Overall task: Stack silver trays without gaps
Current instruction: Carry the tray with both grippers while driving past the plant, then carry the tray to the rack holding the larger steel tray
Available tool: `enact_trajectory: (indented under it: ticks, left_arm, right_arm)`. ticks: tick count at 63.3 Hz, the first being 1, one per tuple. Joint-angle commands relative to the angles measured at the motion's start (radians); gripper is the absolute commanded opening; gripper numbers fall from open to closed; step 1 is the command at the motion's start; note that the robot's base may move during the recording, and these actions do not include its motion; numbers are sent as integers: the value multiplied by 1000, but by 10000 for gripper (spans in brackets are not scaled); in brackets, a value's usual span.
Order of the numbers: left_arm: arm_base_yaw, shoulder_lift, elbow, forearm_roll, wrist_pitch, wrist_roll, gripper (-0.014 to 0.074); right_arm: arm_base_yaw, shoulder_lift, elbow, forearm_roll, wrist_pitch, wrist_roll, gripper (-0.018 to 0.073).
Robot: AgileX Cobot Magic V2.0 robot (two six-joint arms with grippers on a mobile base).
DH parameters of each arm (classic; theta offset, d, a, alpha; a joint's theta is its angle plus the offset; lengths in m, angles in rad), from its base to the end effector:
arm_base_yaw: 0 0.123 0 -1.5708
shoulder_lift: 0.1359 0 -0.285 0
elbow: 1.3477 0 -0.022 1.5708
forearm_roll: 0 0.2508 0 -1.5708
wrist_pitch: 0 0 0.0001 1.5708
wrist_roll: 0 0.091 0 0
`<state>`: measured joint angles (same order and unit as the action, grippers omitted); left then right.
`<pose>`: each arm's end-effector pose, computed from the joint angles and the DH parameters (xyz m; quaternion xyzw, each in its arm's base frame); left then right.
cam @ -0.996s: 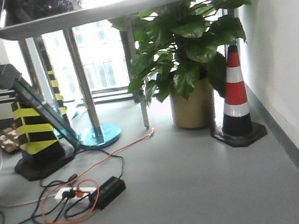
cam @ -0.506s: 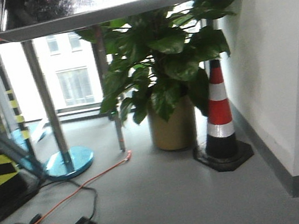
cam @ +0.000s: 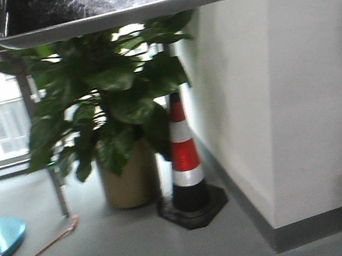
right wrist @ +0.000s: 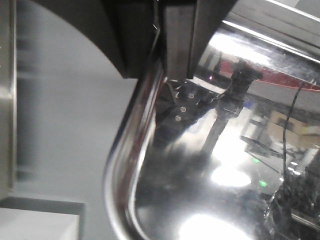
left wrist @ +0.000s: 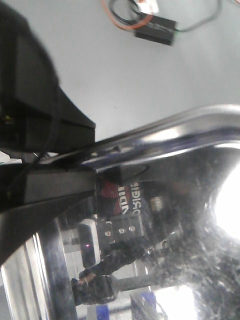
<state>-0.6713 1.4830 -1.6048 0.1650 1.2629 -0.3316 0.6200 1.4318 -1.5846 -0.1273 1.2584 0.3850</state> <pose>0.2431 -0.1749 0.4032 0.1669 0.9489 -0.0503 0.2629 0.2383 0.1566 0.4121 -0.1148 0.9533 0.0754 0.2691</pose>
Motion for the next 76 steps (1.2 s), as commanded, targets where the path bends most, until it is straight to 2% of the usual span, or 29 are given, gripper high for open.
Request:
enact_trajectory:
  ticks: [1,76]
  left_arm:
    - [-19,-28,-25,-57,41,32,-42]
    - [-19,-28,-25,-57,41,32,-43]
  right_arm:
    - [8,-36,-32,40,4,-23,57]
    - [8,-36,-32,40,4,-23,57]
